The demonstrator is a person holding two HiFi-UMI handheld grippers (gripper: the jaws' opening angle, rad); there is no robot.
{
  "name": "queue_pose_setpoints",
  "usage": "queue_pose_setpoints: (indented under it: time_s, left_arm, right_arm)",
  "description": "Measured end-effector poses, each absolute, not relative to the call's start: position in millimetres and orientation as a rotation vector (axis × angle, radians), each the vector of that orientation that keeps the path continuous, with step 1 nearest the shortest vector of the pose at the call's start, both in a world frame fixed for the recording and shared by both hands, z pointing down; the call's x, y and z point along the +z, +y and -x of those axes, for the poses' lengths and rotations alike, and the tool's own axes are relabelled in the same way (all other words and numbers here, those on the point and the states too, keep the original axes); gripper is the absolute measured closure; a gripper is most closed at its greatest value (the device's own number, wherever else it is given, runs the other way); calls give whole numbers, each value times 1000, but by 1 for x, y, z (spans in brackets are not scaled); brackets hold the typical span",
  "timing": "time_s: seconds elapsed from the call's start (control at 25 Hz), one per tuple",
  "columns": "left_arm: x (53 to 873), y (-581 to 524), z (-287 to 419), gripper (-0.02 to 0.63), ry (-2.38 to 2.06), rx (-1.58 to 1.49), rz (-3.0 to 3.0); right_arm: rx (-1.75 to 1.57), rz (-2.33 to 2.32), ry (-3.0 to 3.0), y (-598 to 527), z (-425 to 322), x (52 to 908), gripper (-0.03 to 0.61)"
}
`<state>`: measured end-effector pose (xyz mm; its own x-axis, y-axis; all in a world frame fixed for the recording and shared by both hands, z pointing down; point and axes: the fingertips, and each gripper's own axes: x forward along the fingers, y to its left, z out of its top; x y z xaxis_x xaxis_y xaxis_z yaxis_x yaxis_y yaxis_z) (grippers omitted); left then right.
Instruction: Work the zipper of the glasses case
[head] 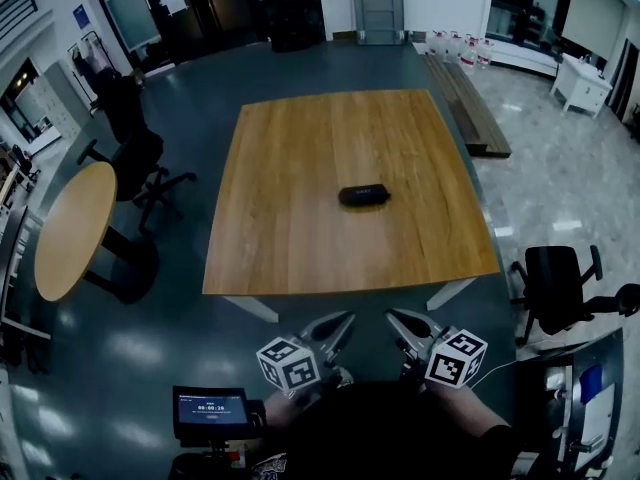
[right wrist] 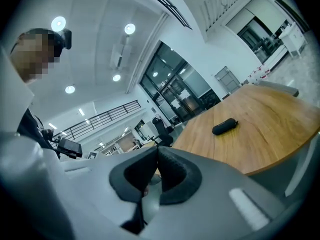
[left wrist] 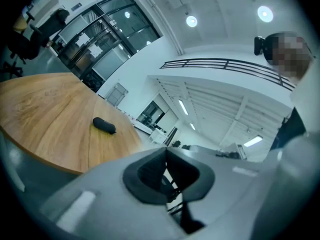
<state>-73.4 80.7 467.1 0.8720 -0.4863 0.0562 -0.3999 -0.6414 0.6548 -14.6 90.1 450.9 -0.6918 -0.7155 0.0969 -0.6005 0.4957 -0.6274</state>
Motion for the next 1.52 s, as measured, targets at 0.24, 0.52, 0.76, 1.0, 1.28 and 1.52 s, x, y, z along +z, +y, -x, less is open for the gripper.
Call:
queue_pose_setpoints:
  time_s: [0.24,0.52,0.76,1.0,1.28,1.52]
  left_arm:
    - [469,119,49,615,-652,-166,-2354]
    - [468,169,31,615,-727,-158,-2342]
    - [466,195,5,615,-723,-165,-2360]
    - [469,200,-2,615,-705,-165,-2342]
    - [471,197,-12,615,-710,-146,-2351]
    - [470,193,-12,615,-703,-134,-2354]
  right_arm:
    - [-954,1113,2578,127,-3,447,574]
    - [-994,1054,2576,175,-23,450,574]
    - [-1035,1017,2589,203,-34,462,574]
    - [-1016,1037,2565,207,-49,457,574]
    - [-992,1025,2588,203,-54,456,574]
    - [-1003,1033,2588,197,-52,456,574]
